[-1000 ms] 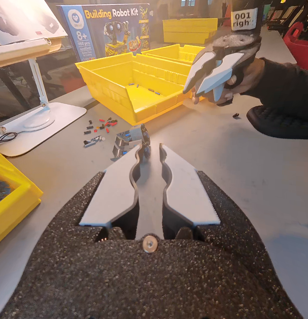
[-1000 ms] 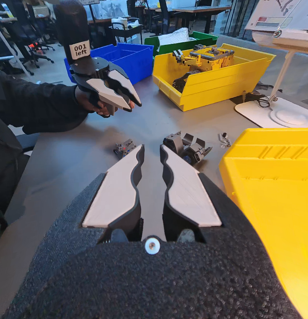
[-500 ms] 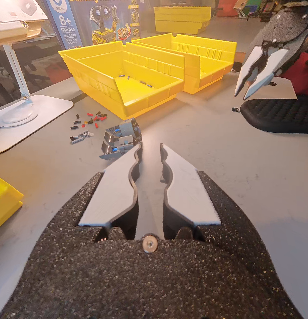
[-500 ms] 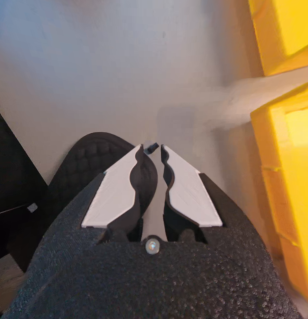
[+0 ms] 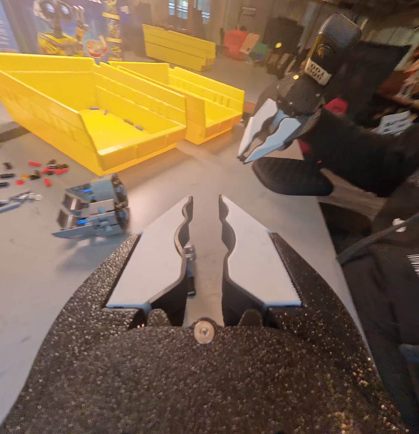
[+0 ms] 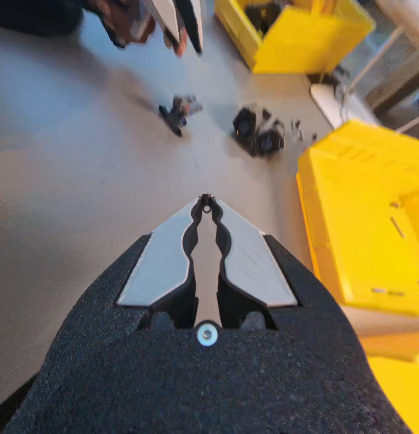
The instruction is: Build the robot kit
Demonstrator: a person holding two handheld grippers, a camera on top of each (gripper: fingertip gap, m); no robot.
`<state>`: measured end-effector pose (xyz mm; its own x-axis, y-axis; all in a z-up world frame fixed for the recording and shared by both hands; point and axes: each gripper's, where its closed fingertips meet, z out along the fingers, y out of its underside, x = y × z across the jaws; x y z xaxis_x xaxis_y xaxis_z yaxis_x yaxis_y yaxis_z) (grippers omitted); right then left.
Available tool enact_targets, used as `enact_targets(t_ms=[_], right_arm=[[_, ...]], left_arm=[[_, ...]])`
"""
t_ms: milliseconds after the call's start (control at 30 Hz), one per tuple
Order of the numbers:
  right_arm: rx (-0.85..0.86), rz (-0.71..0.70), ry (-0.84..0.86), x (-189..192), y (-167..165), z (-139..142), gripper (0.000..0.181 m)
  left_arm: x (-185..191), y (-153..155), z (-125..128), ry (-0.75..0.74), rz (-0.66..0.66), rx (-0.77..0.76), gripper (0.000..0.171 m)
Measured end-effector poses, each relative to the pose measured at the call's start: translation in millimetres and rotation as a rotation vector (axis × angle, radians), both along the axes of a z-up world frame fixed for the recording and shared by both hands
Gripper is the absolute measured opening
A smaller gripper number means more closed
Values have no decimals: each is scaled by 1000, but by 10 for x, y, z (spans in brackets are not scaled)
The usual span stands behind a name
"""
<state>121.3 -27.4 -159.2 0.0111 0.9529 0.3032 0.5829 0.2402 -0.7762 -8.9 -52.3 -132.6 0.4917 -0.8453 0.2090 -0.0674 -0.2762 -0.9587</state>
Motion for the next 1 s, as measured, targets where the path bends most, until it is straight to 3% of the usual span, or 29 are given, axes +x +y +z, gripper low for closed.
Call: enact_targets(t_ms=[133, 300, 467, 1000], right_arm=[[224, 198, 86, -715, -269, 228, 7], [423, 284, 90, -1187, -359, 336, 7], [465, 320, 83, -1353, -376, 403, 7], [407, 323, 195, -1382, -337, 523, 8]], left_arm=[[205, -185, 63, -175, -141, -163, 25], [172, -185, 163, -379, -189, -331, 24], [77, -124, 204, -427, -160, -354, 8], [24, -121, 274, -522, -207, -413, 6]])
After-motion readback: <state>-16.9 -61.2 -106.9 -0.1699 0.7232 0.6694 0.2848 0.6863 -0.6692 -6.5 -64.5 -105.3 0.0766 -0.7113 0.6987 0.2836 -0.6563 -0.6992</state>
